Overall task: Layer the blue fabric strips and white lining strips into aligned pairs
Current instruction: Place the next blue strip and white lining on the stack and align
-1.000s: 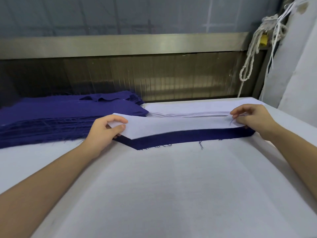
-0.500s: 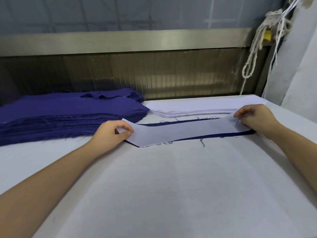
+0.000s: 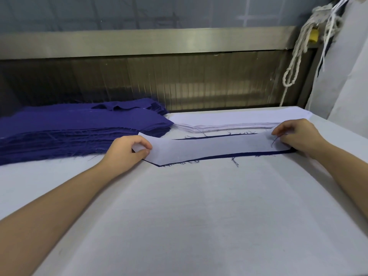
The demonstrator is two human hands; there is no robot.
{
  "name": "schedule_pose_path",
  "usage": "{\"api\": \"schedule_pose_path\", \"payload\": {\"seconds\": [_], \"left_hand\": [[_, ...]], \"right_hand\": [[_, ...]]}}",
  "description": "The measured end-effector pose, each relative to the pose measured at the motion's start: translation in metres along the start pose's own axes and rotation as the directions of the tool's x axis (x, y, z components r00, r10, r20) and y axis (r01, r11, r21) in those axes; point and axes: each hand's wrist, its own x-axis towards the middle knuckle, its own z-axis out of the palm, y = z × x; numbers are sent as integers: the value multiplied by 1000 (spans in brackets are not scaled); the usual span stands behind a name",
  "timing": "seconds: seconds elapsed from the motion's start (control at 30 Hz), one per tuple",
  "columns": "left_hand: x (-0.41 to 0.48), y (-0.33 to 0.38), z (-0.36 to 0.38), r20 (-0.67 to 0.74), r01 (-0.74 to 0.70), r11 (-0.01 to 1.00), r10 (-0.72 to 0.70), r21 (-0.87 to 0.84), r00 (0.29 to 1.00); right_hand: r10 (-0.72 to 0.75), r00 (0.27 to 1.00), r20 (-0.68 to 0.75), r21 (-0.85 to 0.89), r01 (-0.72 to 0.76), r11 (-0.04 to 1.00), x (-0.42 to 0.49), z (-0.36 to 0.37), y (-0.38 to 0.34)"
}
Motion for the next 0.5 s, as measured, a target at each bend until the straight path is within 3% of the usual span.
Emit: {"api": "schedule_pose_path", "payload": {"seconds": [0.5], "left_hand": [[0, -1, 1, 20, 14, 1000, -15, 17, 1000]], "right_hand": [[12, 1000, -6, -28, -12, 1000, 1, 0, 1]]}}
